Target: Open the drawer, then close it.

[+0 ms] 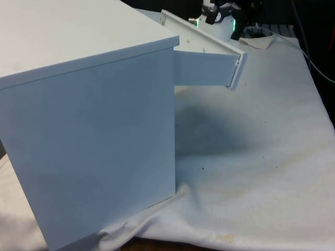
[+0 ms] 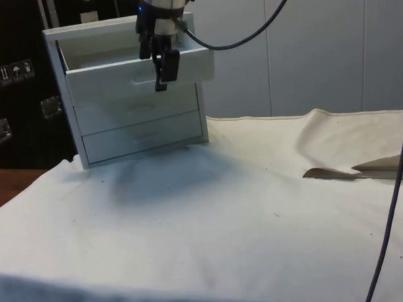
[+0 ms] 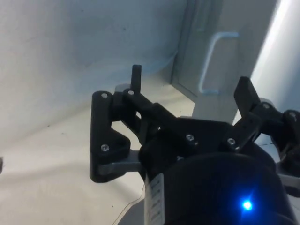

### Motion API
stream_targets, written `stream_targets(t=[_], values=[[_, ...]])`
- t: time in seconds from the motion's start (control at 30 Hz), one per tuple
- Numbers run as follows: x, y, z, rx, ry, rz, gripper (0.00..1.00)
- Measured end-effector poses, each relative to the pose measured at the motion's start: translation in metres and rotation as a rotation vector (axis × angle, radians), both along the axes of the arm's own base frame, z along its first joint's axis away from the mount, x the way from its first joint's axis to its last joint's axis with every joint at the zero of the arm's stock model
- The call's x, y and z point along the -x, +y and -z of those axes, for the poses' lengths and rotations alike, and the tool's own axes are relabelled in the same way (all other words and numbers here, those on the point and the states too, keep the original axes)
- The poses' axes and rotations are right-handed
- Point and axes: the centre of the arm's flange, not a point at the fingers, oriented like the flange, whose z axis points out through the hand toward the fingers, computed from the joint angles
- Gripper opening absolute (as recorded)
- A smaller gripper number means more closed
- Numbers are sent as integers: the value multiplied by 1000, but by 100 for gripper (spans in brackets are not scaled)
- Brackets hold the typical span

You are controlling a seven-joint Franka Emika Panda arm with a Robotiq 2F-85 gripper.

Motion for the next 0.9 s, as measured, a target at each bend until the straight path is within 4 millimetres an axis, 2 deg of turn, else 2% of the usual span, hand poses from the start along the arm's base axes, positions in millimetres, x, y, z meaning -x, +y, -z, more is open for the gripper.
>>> stream_targets(t=[0.17, 0.27, 0.5, 0.7, 0.9], values=[[11, 19, 8, -11, 5, -2, 100], [12, 22, 10, -13, 6, -2, 100], [25, 46, 29, -23, 18, 6, 100], [20, 51, 48, -13, 33, 14, 100], [15, 49, 49, -1, 33, 18, 100]])
